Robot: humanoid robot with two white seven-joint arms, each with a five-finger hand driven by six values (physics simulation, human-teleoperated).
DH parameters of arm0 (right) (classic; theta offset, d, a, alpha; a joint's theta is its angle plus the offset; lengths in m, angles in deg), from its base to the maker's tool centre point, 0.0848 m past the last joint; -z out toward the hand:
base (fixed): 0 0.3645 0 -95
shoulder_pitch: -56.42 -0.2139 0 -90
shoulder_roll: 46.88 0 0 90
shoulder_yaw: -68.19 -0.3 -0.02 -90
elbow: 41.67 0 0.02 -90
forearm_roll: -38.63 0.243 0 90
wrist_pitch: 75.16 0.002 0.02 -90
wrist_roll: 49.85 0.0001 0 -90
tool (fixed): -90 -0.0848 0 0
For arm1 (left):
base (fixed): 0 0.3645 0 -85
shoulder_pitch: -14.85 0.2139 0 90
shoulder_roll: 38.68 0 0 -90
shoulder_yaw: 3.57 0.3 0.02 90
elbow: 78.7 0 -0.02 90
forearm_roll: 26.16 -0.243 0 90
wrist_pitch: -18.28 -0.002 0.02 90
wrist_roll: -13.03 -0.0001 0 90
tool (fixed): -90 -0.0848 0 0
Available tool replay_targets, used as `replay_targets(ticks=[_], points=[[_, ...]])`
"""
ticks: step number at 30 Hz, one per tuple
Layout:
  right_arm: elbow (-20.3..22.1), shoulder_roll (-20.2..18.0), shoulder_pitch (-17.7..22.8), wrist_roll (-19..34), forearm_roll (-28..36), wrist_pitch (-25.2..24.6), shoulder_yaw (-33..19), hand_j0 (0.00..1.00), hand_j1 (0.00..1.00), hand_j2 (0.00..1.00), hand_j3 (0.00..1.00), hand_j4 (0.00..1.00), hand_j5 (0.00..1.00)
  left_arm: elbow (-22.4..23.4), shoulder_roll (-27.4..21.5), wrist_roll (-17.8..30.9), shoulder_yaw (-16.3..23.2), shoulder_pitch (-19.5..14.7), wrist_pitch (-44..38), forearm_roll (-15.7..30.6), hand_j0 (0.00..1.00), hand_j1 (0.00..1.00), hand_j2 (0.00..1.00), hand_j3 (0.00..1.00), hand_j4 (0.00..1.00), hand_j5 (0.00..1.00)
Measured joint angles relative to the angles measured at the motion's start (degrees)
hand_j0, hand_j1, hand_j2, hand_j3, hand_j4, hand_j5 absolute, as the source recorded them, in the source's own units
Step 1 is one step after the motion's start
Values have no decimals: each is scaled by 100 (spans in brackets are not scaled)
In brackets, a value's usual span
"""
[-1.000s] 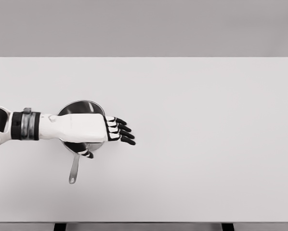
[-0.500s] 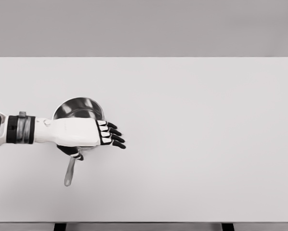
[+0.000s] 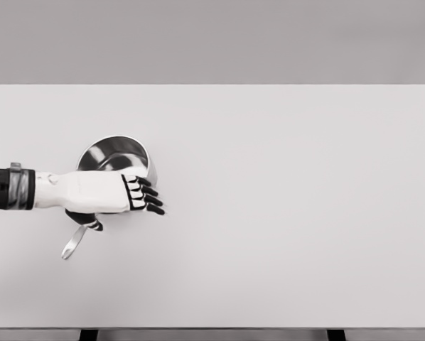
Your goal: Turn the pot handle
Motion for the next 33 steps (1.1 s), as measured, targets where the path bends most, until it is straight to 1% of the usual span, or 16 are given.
replay_targets(ticks=[10, 13, 17, 20, 26, 29, 33], points=[[0, 0, 0, 0, 0, 0, 0, 100, 100, 100, 100, 100, 100, 653, -90, -1, -7, -79, 0, -47, 100, 100, 100, 100, 100, 100], [0, 0, 0, 0, 0, 0, 0, 100, 100, 100, 100, 100, 100, 772, -173, -7, -23, -202, 0, -39, 100, 100, 100, 100, 100, 100], [0, 0, 0, 0, 0, 0, 0, 100, 100, 100, 100, 100, 100, 948, -240, -38, -204, -273, 1, 28, 100, 100, 100, 100, 100, 100], [0, 0, 0, 0, 0, 0, 0, 100, 100, 100, 100, 100, 100, 992, -244, -49, -307, -290, 1, 185, 100, 100, 100, 100, 100, 100], [0, 0, 0, 0, 0, 0, 0, 100, 100, 100, 100, 100, 100, 993, -287, -61, -356, -290, 2, 551, 100, 100, 100, 100, 100, 100], [0, 0, 0, 0, 0, 0, 0, 100, 100, 100, 100, 100, 100, 966, -461, -68, -358, -264, 2, 735, 100, 100, 100, 100, 100, 100], [0, 0, 0, 0, 0, 0, 0, 100, 100, 100, 100, 100, 100, 881, -715, -84, -360, -228, 2, 846, 100, 100, 100, 100, 100, 100]])
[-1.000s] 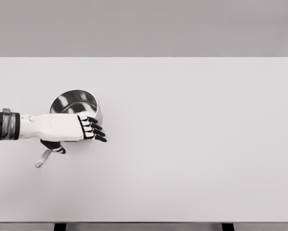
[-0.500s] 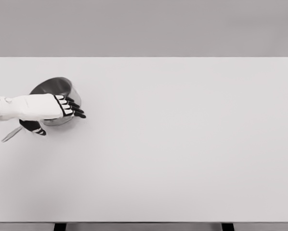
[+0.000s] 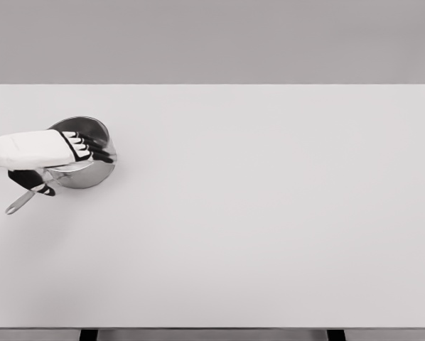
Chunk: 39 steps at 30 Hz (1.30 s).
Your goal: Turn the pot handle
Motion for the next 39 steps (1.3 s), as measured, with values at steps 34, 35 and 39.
replay_targets(ticks=[34, 35, 39], points=[[0, 0, 0, 0, 0, 0, 0, 100, 100, 100, 100, 100, 100, 1554, -179, 15, -266, 70, -1, -282, 100, 100, 100, 100, 100, 100], [0, 0, 0, -1, 0, 0, 0, 100, 100, 100, 100, 100, 100, 1637, -140, 15, -292, 70, -1, -285, 100, 100, 100, 100, 100, 100], [0, 0, 0, 0, 0, 0, 0, 100, 100, 100, 100, 100, 100, 1869, -9, 21, -373, 44, -1, -294, 100, 100, 100, 100, 100, 100]])
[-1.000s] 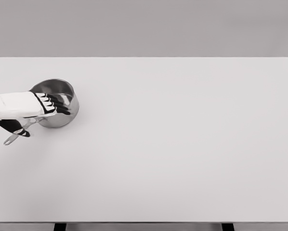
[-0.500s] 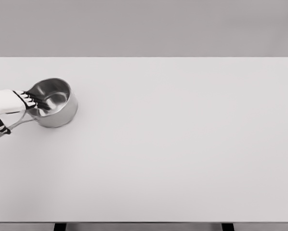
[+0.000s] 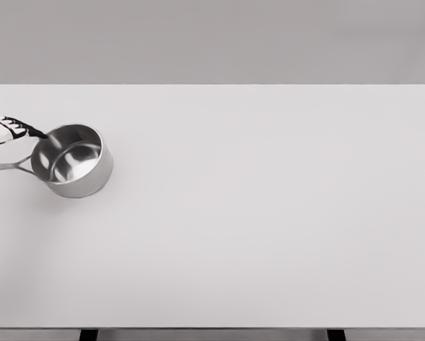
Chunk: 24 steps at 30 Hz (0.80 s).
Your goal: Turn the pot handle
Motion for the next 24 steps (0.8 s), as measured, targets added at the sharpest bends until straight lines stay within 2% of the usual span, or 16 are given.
replay_targets(ticks=[8, 16, 18, 20, 21, 24], points=[[0, 0, 0, -1, 0, 0, 0, 100, 100, 100, 100, 100, 100, 59, 79, -7, -160, -44, 1, 40, 100, 100, 100, 100, 100, 100], [0, 0, 0, 0, 0, 0, 0, 100, 100, 100, 100, 100, 100, -287, 61, -31, -258, -97, 0, 941, 100, 100, 100, 100, 100, 100], [0, 0, 0, 0, 0, 0, 0, 100, 100, 100, 100, 100, 100, -299, 82, -26, -276, -299, -1, 1012, 100, 100, 100, 100, 100, 100], [0, 0, 0, 0, 1, 0, 0, 100, 100, 100, 100, 100, 100, 54, 330, -25, -378, -386, -1, 1058, 100, 100, 100, 100, 100, 100], [0, 0, 0, 0, 1, 0, 0, 100, 100, 100, 100, 100, 100, 381, 528, -24, -437, -553, -3, 1065, 100, 100, 100, 100, 100, 100], [0, 0, 0, 0, 0, 0, 0, 100, 100, 100, 100, 100, 100, 1449, 1077, -1, -551, -668, -2, 989, 100, 100, 100, 100, 100, 100]])
